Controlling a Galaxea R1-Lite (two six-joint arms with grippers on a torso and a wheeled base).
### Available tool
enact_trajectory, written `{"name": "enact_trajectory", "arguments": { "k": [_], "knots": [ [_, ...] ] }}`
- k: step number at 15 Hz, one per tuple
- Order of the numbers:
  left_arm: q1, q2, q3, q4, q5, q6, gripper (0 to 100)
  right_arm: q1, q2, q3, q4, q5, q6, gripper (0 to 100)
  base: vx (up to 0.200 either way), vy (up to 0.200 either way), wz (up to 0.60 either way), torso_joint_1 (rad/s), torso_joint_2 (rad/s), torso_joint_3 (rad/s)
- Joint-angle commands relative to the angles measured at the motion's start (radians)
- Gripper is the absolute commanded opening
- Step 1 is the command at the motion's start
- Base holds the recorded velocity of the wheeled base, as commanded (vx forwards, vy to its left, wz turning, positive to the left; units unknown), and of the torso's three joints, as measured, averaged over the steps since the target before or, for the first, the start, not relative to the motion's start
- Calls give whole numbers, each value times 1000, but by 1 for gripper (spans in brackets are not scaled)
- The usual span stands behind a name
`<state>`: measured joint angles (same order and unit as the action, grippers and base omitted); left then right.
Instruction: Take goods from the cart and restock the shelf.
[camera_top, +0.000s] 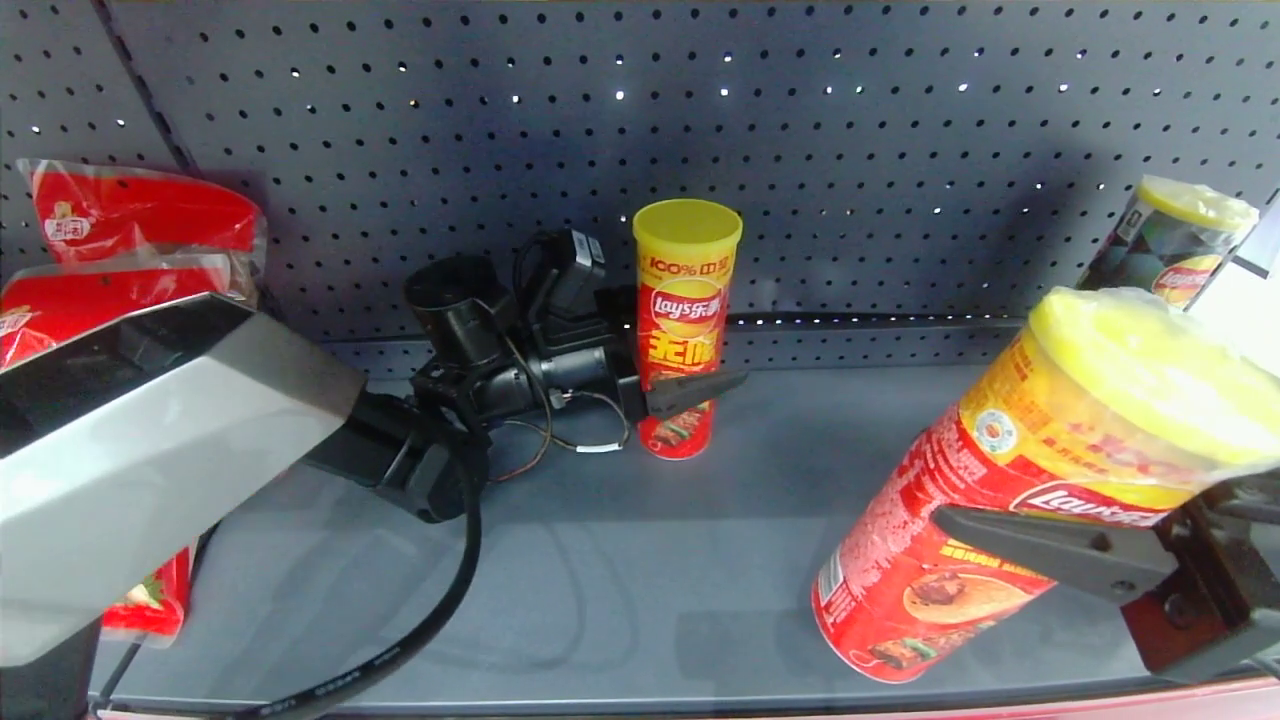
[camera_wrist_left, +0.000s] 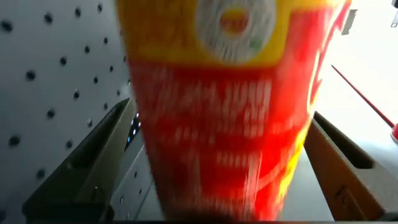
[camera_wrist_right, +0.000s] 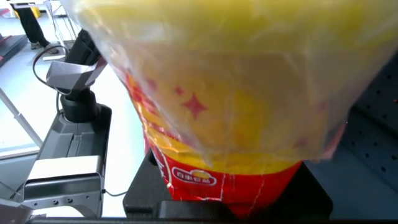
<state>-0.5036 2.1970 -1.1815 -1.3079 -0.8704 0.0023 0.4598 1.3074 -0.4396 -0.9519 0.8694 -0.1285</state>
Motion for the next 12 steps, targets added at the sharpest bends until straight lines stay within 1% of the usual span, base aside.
{"name": "enact_trajectory", "arguments": {
  "k": [1, 2, 6, 9, 12],
  "knots": [
    [-15, 13, -13, -2, 1, -1, 100, -1, -2, 4, 1, 0, 0, 0, 0, 0, 0, 0, 0, 0],
    [-13, 13, -13, -4, 1, -1, 0, 0, -2, 4, -1, 0, 0, 0, 0, 0, 0, 0, 0, 0],
    [-7, 12, -12, -7, 1, -1, 0, -1, 3, 2, -1, 0, 0, 0, 0, 0, 0, 0, 0, 0],
    [-7, 0, 3, -31, -1, -1, 0, -1, 6, 2, 1, 0, 0, 0, 0, 0, 0, 0, 0, 0],
    [-10, -83, 100, -48, -36, -8, 0, -1, 10, 1, -1, 0, 0, 0, 0, 0, 0, 0, 0, 0]
  ]
}}
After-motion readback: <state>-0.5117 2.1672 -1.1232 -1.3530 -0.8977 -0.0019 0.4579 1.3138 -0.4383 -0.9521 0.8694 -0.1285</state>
